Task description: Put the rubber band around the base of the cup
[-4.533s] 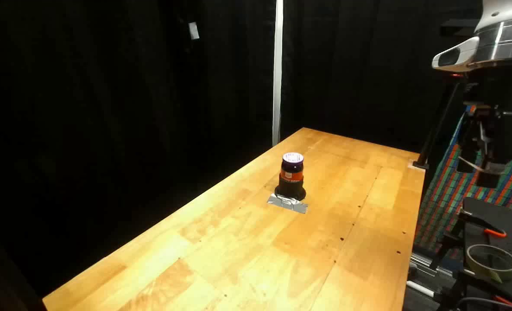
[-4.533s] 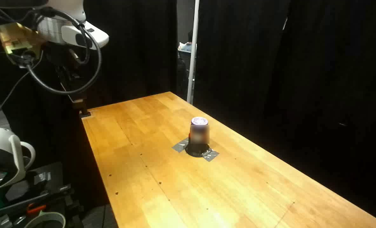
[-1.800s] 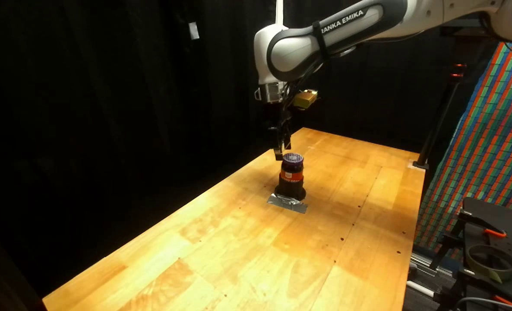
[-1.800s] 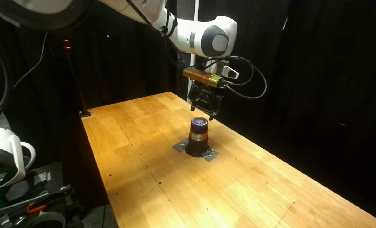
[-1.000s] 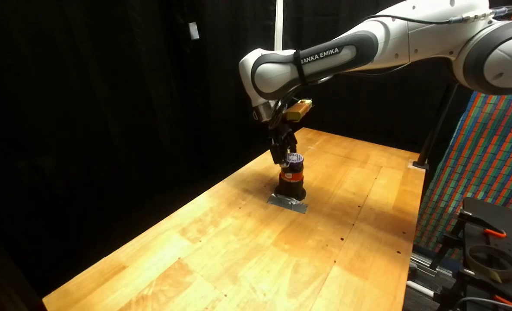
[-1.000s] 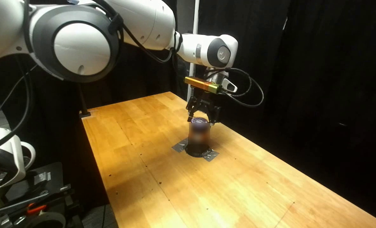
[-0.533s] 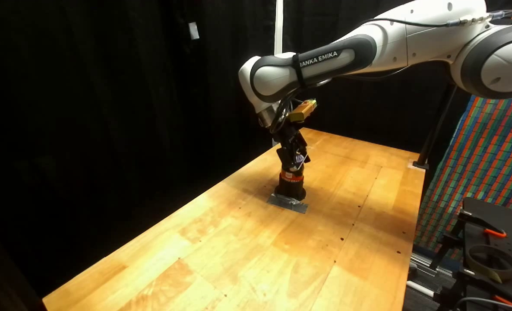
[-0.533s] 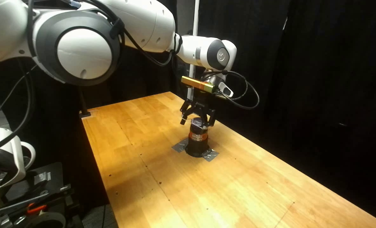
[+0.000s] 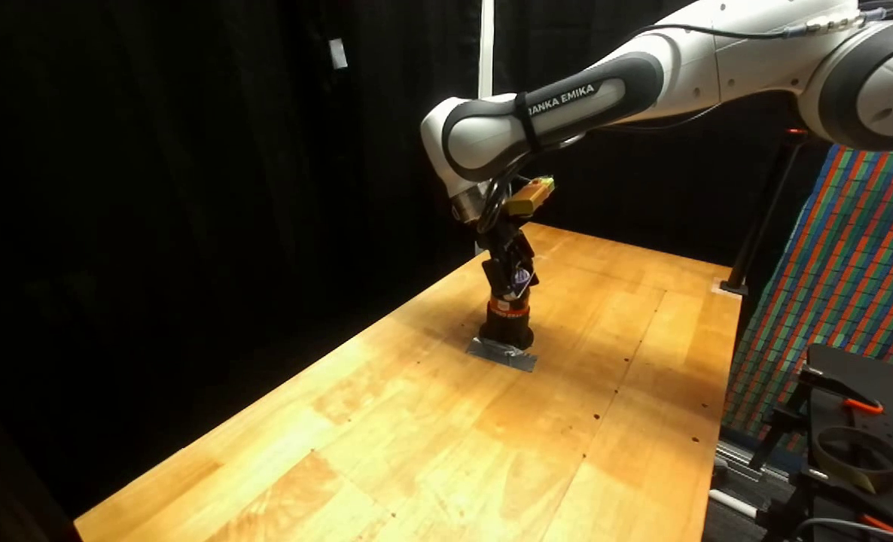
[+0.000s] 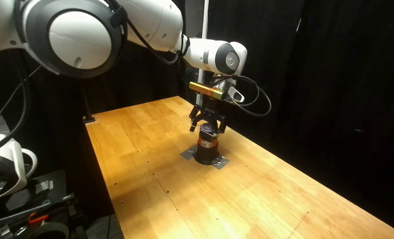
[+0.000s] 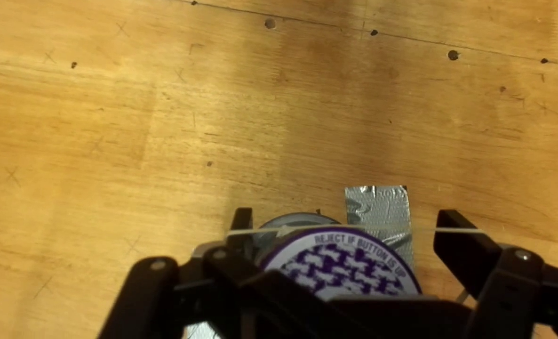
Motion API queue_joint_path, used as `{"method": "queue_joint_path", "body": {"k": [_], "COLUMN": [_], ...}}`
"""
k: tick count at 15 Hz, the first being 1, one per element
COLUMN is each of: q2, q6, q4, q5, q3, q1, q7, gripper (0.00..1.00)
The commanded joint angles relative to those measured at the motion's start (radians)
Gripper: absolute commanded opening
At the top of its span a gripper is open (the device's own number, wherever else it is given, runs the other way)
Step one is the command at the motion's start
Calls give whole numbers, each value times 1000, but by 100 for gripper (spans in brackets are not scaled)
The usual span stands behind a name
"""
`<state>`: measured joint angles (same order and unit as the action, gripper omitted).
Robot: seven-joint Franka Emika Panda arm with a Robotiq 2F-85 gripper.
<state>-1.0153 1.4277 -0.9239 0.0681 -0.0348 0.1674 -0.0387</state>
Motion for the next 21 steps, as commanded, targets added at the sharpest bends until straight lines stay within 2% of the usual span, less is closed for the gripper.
{"method": "queue_joint_path", "body": {"k": [1,10,15,17,21], "q2": [149,377,502,550,644], "q6": [140,452,679,773,1012], "q4": [-238,-630,-863,-958,-1154], "q5": [-17,-9,15,22,96], "q3": [-9,-16,-15,-13,10], "q1": [-8,-6,6,10,35], "q7": [22,80,108,121,178], "gripper": [100,100,100,73,43]}}
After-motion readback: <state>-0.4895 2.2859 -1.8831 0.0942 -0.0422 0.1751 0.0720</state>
